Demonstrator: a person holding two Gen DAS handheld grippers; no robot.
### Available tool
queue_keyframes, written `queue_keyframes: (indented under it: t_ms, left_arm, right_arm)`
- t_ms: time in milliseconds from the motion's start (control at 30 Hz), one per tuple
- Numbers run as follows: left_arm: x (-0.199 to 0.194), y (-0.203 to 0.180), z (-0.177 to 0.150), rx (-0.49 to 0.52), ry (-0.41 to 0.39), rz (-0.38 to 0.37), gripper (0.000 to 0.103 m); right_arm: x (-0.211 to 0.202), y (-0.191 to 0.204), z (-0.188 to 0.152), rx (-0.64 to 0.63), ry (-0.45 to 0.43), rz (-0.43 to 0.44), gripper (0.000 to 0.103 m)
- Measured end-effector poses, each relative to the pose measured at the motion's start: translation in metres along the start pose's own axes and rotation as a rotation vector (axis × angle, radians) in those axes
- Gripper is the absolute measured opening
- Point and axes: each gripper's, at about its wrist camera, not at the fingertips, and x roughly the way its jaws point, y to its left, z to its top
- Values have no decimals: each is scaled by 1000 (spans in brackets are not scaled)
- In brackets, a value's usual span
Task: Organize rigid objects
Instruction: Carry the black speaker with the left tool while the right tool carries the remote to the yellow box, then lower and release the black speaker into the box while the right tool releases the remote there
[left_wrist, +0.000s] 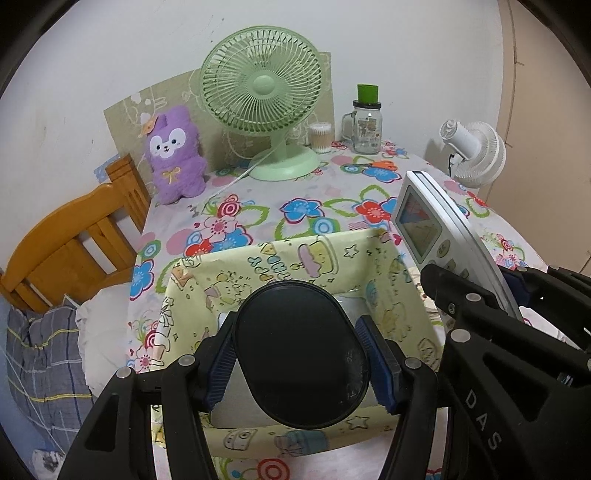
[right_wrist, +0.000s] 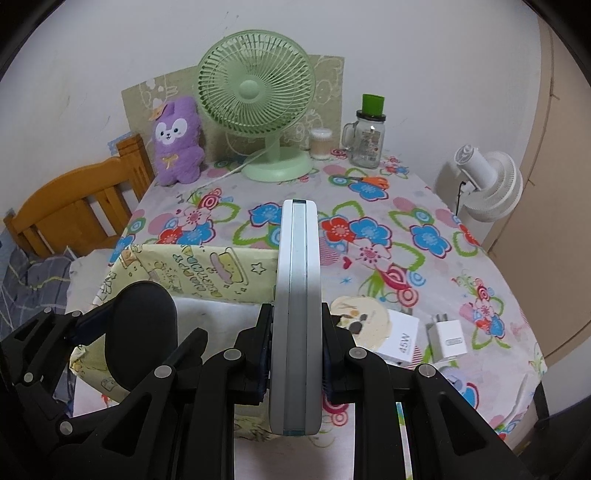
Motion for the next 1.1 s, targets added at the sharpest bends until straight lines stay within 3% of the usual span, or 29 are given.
queue_keyframes:
  t_ms: [967, 1100]
  left_arm:
    - [41, 32, -10, -27, 94, 17, 65]
    - [45, 33, -12, -35, 104, 6, 79]
  right_arm:
    - [48, 29, -1, 27, 104, 54, 25]
    - [52, 30, -3, 27, 117, 60, 26]
